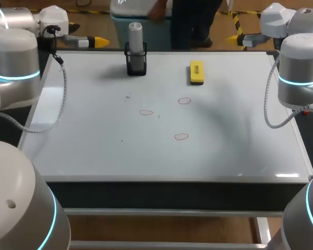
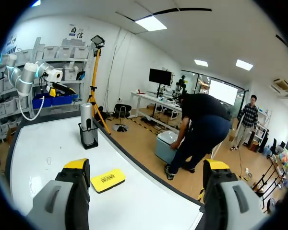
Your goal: Pick up the inspection probe, press it on each red-marked spot on the whiteboard one by one, put down the probe, pick up the eraser, and wipe off all the red marks.
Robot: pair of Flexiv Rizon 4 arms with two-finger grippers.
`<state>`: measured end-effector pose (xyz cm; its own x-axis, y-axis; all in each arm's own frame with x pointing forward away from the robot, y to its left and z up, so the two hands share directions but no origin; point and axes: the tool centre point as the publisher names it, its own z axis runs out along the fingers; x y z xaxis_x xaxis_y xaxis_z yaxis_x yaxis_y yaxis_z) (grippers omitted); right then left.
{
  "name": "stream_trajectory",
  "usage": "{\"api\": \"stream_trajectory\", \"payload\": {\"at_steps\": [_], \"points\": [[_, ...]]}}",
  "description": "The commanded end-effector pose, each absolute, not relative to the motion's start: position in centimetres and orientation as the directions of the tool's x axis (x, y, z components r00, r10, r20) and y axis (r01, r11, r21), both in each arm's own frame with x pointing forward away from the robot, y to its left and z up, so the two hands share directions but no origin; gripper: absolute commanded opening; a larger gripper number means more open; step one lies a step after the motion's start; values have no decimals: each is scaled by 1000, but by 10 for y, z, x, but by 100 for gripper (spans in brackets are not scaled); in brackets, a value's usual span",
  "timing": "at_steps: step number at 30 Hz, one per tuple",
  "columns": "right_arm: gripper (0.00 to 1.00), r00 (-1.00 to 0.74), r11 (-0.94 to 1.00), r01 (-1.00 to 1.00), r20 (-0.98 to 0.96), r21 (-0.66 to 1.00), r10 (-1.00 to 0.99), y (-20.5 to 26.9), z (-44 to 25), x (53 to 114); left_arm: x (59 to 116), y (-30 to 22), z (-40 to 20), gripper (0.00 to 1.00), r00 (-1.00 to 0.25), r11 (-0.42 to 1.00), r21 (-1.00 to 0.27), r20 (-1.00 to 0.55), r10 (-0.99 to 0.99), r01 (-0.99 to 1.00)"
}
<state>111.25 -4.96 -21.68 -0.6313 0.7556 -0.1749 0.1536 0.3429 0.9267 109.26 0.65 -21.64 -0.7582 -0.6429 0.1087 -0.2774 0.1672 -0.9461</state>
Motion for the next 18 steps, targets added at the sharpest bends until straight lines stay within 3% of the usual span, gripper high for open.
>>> {"api": "stream_trajectory", "payload": {"at_steps": [1,8,18], "points": [[100,-632,343,154,-175,926,755,-50,-217,1113,1106,15,-225,100,-878,154,-966,114,-465,-207],[100,-632,343,154,-175,926,755,-50,-217,1113,1113,9,-228,100,-973,80,-991,88,-212,-107],[100,-632,343,154,-175,926,755,-50,-217,1113,1119,-20,-230,100,-998,16,-998,61,-3,-61]]}}
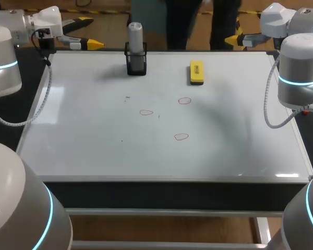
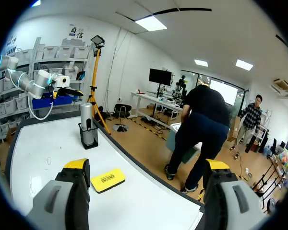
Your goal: Pick up the inspection probe, press it on each red-marked spot on the whiteboard one by one, put down the probe, pick up the eraser, and wipe off all the red marks.
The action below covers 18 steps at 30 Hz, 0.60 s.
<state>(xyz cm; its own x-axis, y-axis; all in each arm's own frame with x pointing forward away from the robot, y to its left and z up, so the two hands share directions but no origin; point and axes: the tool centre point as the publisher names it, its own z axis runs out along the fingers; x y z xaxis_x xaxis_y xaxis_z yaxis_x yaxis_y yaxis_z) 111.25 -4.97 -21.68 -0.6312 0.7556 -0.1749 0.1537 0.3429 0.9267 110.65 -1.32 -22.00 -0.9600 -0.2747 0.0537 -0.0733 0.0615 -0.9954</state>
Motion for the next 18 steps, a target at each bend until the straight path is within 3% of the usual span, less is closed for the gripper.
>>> {"api": "stream_trajectory", "payload": {"at_steps": [1,10,18], "points": [[100,-632,343,154,-175,926,755,-50,-217,1113,1120,-23,-230,100,-998,14,-998,61,14,-60],[100,-632,343,154,-175,926,755,-50,-217,1113,1126,-53,-238,100,-994,-1,-997,71,78,-72],[100,-632,343,154,-175,926,755,-50,-217,1113,1122,-79,-243,100,-997,-4,-997,76,8,-76]]}}
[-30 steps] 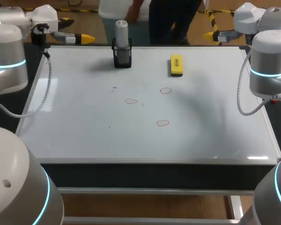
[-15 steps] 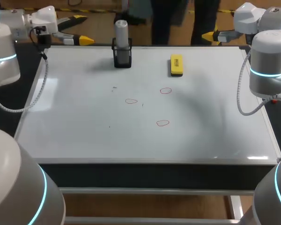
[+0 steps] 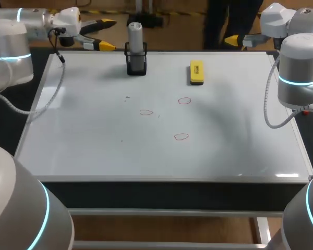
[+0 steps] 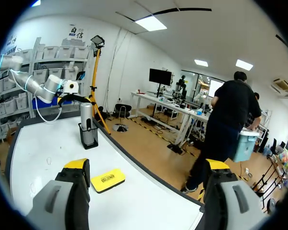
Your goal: Pick up the inspection probe, press it on each red-marked spot on the whiteboard one by one, put down the probe, pick up the eraser, and wipe off all the red marks.
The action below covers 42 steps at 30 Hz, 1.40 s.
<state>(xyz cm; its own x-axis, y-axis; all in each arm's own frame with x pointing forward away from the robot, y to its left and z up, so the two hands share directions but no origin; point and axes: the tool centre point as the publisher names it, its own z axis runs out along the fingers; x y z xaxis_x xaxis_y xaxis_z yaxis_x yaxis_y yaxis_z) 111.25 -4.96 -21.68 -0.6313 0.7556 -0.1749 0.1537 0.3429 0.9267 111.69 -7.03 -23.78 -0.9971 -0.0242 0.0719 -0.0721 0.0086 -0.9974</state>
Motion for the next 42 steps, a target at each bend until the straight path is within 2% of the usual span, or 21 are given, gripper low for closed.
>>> {"api": "stream_trajectory", "payload": {"at_steps": [1,21,42], "points": [[100,-632,343,154,-175,926,755,-50,-217,1113,1123,-82,-244,100,-997,-5,-997,76,8,-76],[100,-632,343,154,-175,926,755,-50,-217,1113,1146,-134,-267,100,-996,-10,-996,86,-18,-85],[100,-632,343,154,-175,926,755,-50,-217,1113,1161,-166,-276,100,-994,-13,-994,104,-17,-104]]}}
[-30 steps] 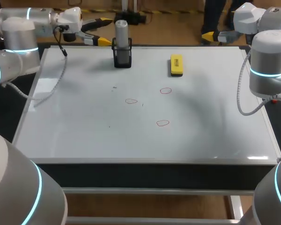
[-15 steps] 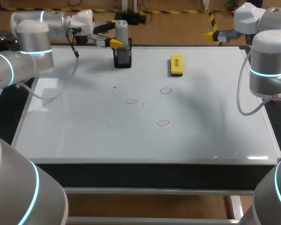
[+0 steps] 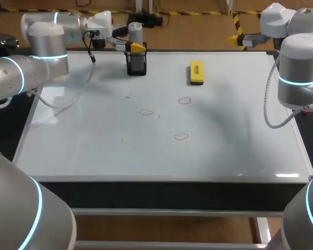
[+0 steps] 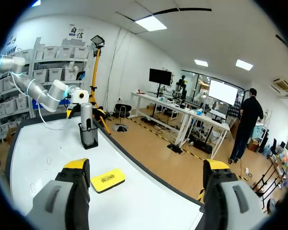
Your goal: Pick up the inspection probe, press it on each red-marked spot on the whiteboard one by one, put down the probe, pick up the eraser, and wipe off all the red marks.
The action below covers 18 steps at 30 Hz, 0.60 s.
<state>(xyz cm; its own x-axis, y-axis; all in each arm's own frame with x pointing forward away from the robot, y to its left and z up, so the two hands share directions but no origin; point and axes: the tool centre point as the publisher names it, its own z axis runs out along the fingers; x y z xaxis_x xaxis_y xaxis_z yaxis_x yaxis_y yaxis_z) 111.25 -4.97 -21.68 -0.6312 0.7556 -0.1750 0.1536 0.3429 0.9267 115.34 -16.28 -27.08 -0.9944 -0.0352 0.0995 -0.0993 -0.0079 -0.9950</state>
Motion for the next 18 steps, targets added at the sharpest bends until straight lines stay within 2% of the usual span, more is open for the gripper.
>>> {"api": "stream_trajectory", "payload": {"at_steps": [1,11,13,15,16,17,18], "points": [[100,-632,343,154,-175,926,755,-50,-217,1113,1161,-166,-277,100,-994,-12,-994,105,-16,-105],[100,-632,343,154,-175,926,755,-50,-217,1113,1163,-163,-279,100,-993,-17,-993,114,-23,-113],[100,-632,343,154,-175,926,755,-50,-217,1113,1164,-163,-279,85,-994,-15,-994,113,-17,-112],[100,-632,343,154,-175,926,755,-50,-217,1113,1164,-163,-279,65,-994,-11,-994,111,-3,-111],[100,-632,343,154,-175,926,755,-50,-217,1113,1164,-164,-279,42,-994,-12,-994,110,8,-110],[100,-632,343,154,-175,926,755,-50,-217,1113,1164,-164,-279,29,-994,-11,-994,110,8,-110],[100,-632,343,154,-175,926,755,-50,-217,1113,1163,-164,-280,12,-994,-6,-994,109,15,-110]]}}
